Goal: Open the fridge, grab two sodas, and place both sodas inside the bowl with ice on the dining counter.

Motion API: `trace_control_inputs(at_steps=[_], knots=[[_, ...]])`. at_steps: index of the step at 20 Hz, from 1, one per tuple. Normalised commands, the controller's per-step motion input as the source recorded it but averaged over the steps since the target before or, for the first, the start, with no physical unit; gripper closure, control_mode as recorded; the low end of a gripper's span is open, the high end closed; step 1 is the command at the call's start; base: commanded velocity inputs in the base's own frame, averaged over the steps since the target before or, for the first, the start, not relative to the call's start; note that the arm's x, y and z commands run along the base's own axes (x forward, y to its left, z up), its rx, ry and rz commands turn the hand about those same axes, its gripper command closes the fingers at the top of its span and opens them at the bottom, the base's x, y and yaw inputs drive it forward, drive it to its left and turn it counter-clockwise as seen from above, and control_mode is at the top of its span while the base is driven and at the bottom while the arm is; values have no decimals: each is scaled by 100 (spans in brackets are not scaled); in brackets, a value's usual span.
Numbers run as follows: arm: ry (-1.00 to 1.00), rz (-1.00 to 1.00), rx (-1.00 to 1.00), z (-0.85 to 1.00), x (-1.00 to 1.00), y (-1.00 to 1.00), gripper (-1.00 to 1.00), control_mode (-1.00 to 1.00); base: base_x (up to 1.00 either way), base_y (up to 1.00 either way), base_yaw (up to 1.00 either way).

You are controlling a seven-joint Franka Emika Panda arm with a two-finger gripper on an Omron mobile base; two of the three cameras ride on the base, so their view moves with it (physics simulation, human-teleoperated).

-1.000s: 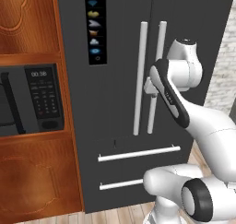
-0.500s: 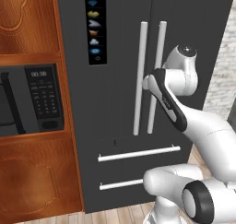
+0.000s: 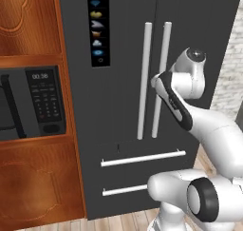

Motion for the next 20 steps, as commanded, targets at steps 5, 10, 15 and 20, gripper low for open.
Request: trace_control_inputs(at_steps=[5,10,15,20], knots=[[0,0,0,0,45,0,-100,-100,0,0,0],[0,0,0,-1,52,0,-100,-100,0,0,0],[-4,0,-2,-29,42,0,-100,-100,0,0,0],[-11,0,-1,-37,41,0,-100,-100,0,0,0]])
